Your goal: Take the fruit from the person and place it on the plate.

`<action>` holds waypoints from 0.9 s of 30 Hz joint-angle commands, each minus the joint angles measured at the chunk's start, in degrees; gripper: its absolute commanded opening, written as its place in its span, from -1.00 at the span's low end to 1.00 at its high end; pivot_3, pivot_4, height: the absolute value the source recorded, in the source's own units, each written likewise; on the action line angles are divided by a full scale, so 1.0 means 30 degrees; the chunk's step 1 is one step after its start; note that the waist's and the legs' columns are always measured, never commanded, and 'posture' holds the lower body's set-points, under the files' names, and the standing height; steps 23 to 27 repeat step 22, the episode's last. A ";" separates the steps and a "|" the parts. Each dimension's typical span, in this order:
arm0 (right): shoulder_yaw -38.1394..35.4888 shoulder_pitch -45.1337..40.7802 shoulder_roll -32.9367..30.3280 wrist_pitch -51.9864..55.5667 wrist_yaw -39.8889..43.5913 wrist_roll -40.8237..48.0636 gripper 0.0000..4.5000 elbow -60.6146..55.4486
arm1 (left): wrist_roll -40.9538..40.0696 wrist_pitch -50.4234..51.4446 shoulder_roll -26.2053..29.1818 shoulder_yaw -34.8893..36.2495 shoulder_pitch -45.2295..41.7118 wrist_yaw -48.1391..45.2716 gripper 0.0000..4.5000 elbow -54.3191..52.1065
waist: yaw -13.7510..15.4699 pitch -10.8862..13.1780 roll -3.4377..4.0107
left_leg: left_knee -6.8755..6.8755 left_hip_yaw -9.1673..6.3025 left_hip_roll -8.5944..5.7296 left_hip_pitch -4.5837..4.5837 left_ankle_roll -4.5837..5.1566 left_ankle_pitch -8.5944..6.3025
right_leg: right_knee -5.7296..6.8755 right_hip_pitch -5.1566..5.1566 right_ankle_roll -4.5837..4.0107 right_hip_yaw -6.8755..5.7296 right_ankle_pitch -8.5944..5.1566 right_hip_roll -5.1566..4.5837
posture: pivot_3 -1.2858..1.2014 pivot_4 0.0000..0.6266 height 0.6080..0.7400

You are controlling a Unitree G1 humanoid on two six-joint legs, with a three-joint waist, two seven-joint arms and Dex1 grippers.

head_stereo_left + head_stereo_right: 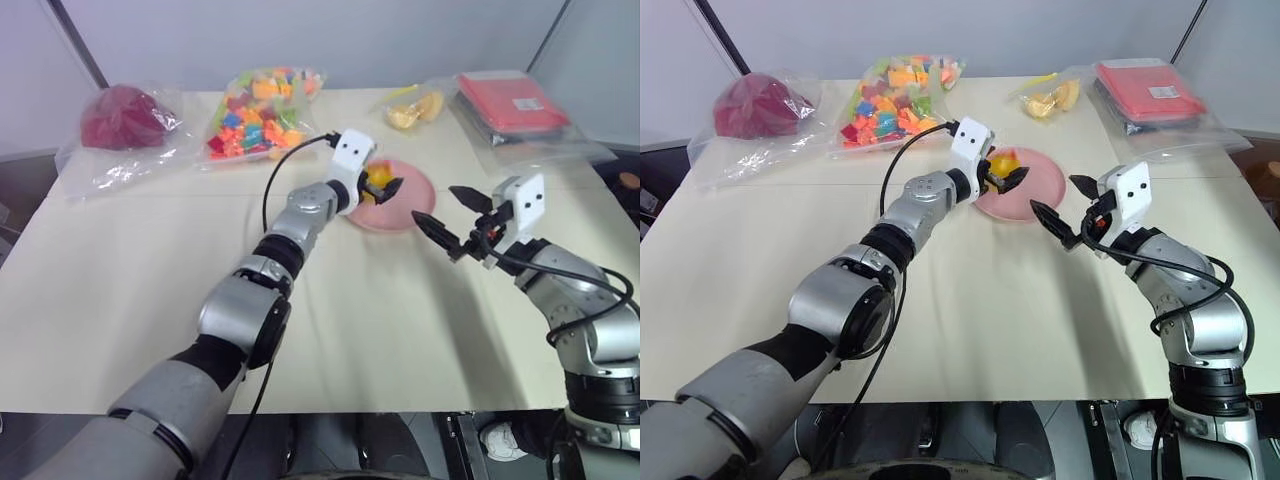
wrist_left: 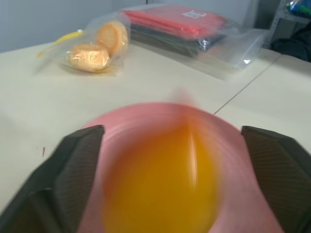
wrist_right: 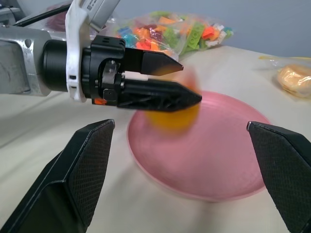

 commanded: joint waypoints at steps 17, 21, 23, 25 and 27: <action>-0.0797 -0.1210 0.0211 -0.1800 -0.0501 -0.0969 1.00 0.1764 | -0.2484 0.5226 0.5506 0.2399 0.7659 0.0104 0.99 -1.6926 | -0.0277 -0.0014 0.0025 | -0.0016 0.0023 0.0020 -0.0003 -0.0006 0.0003 | 0.0034 -0.0058 -0.0001 0.0046 0.0000 0.0008 | 0.03 -0.52 1.00; -0.1028 -0.1988 0.0464 -0.3187 -0.0945 -0.1861 1.00 0.3994 | -0.3738 0.9319 0.6505 0.3024 1.2832 0.1396 0.99 -2.5122 | -0.0188 -0.0012 0.0021 | -0.0017 0.0028 0.0035 -0.0049 -0.0027 0.0014 | 0.0069 -0.0138 -0.0004 0.0076 0.0001 0.0012 | 0.03 -0.52 1.00; -0.1070 -0.2089 0.0517 -0.3392 -0.0917 -0.1938 1.00 0.4354 | -0.3914 0.9925 0.6548 0.3110 1.3521 0.1708 0.99 -2.6185 | -0.0188 -0.0012 0.0021 | -0.0009 0.0025 0.0029 -0.0051 -0.0028 0.0015 | 0.0074 -0.0130 -0.0005 0.0075 0.0001 0.0001 | 0.03 -0.52 1.00; -0.1070 -0.2089 0.0517 -0.3392 -0.0917 -0.1938 1.00 0.4354 | -0.3914 0.9925 0.6548 0.3110 1.3521 0.1708 0.99 -2.6185 | -0.0188 -0.0012 0.0021 | -0.0009 0.0025 0.0029 -0.0051 -0.0028 0.0015 | 0.0074 -0.0130 -0.0005 0.0075 0.0001 0.0001 | 0.03 -0.52 1.00; -0.1070 -0.2089 0.0517 -0.3392 -0.0917 -0.1938 1.00 0.4354 | -0.3914 0.9925 0.6548 0.3110 1.3521 0.1708 0.99 -2.6185 | -0.0188 -0.0012 0.0021 | -0.0009 0.0025 0.0029 -0.0051 -0.0028 0.0015 | 0.0074 -0.0130 -0.0005 0.0075 0.0001 0.0001 | 0.03 -0.52 1.00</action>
